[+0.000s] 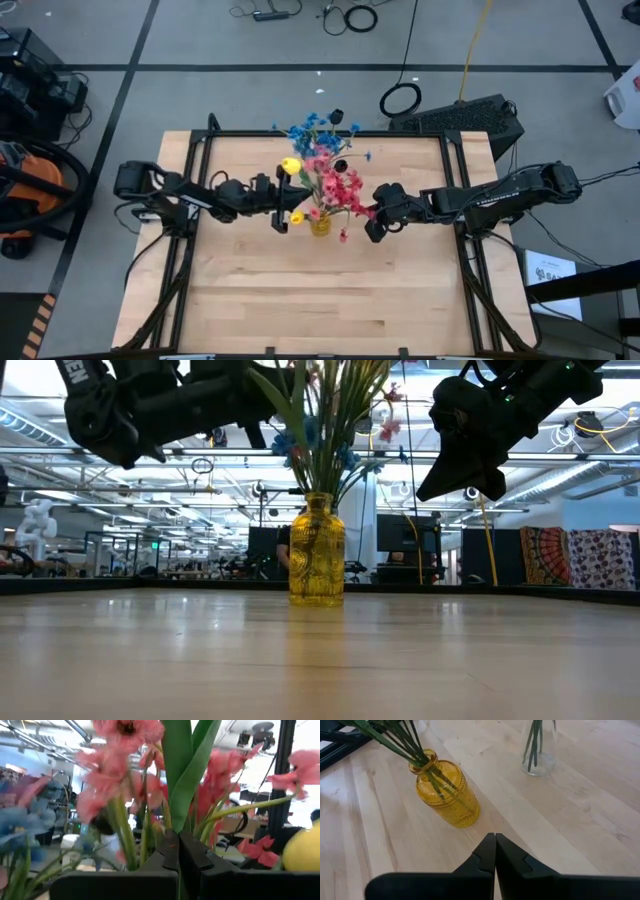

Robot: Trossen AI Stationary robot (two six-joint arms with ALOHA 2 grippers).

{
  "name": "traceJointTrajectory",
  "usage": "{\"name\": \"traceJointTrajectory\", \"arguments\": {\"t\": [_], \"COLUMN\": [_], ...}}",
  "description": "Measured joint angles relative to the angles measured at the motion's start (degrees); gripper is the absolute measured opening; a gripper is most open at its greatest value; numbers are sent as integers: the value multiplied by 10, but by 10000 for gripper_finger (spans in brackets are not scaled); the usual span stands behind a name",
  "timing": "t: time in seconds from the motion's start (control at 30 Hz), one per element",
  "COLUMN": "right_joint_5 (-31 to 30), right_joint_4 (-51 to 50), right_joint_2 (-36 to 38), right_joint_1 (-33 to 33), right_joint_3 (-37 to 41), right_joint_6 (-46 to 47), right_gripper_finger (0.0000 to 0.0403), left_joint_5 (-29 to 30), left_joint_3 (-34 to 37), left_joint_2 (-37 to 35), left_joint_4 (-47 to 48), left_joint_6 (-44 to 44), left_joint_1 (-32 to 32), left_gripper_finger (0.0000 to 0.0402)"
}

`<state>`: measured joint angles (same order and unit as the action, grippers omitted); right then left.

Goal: Sort flowers into vase by color
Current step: Put the yellow flower into the yellow flower vase

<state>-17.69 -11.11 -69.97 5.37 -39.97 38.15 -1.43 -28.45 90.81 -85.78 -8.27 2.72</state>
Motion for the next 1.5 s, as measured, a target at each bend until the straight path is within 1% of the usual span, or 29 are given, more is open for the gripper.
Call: {"name": "traceJointTrajectory", "arguments": {"t": [0.5, 0.87, 0.97, 1.1, 1.27, 1.33, 1.4, 1.5], "right_joint_5": [0, 0, 0, 0, 0, 0, 0, 0], "right_joint_4": [0, 0, 0, 0, 0, 0, 0, 0], "right_joint_2": [0, 0, 0, 0, 0, 0, 0, 0], "right_joint_1": [0, 0, 0, 0, 0, 0, 0, 0], "right_joint_3": [0, 0, 0, 0, 0, 0, 0, 0], "right_joint_6": [-2, 1, 1, 1, 1, 1, 1, 1], "right_gripper_finger": [0, 0, 0, 0, 0, 0, 0, 0], "left_joint_5": [2, 2, 2, -1, -50, -61, -68, -71], "left_joint_3": [0, 0, 0, 0, 0, 1, 1, 8], "left_joint_2": [60, 75, 75, 75, 74, 66, 57, 34], "left_joint_4": [2, 96, 103, 115, 114, 117, 118, 124], "left_joint_6": [0, -3, -21, -49, -54, -65, -63, -59], "left_joint_1": [-26, -33, -33, -33, -33, -33, -33, -30], "left_gripper_finger": [0, 4, 23, 60, 108, 124, 133, 135]}}
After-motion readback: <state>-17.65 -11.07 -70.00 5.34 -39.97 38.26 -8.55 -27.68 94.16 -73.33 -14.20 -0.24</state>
